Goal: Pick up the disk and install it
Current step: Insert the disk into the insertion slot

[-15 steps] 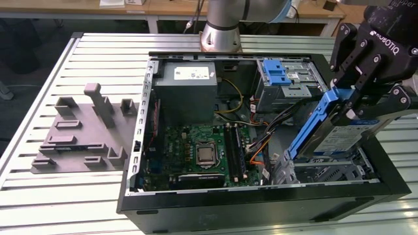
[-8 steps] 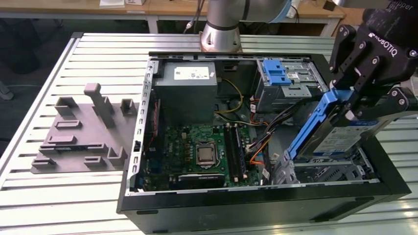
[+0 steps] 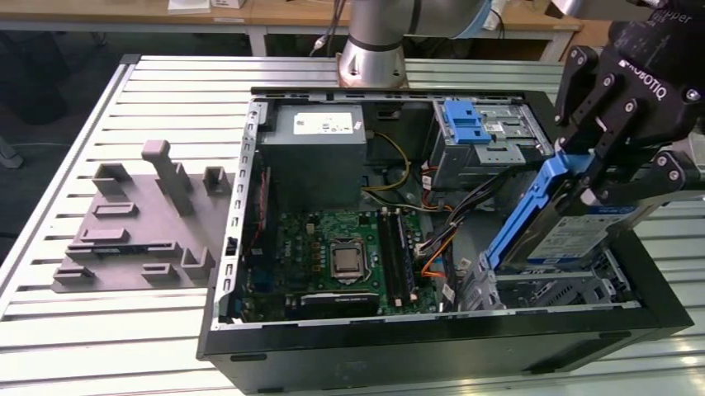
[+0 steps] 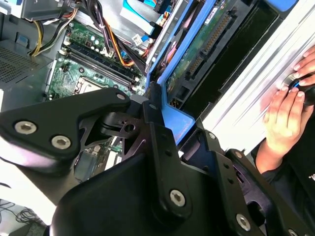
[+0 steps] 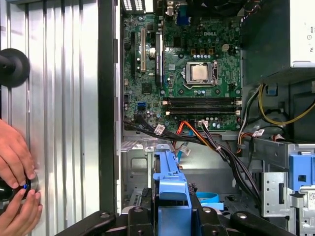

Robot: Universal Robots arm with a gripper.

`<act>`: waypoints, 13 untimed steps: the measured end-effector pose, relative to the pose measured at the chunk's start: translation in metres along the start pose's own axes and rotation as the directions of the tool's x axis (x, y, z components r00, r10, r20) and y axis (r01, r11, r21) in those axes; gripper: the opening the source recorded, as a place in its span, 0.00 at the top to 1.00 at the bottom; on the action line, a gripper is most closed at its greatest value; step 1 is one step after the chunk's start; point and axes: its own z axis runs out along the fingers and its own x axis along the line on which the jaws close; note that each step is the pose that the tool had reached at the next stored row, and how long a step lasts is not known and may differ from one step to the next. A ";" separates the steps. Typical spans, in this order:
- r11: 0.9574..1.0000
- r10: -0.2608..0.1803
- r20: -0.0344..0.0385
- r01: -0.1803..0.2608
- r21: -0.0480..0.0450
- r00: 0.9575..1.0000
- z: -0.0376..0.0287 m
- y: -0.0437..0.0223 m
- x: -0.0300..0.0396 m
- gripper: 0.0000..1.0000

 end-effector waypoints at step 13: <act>1.000 0.000 0.000 0.000 0.000 1.000 0.0039 0.0000 0.0000 0.64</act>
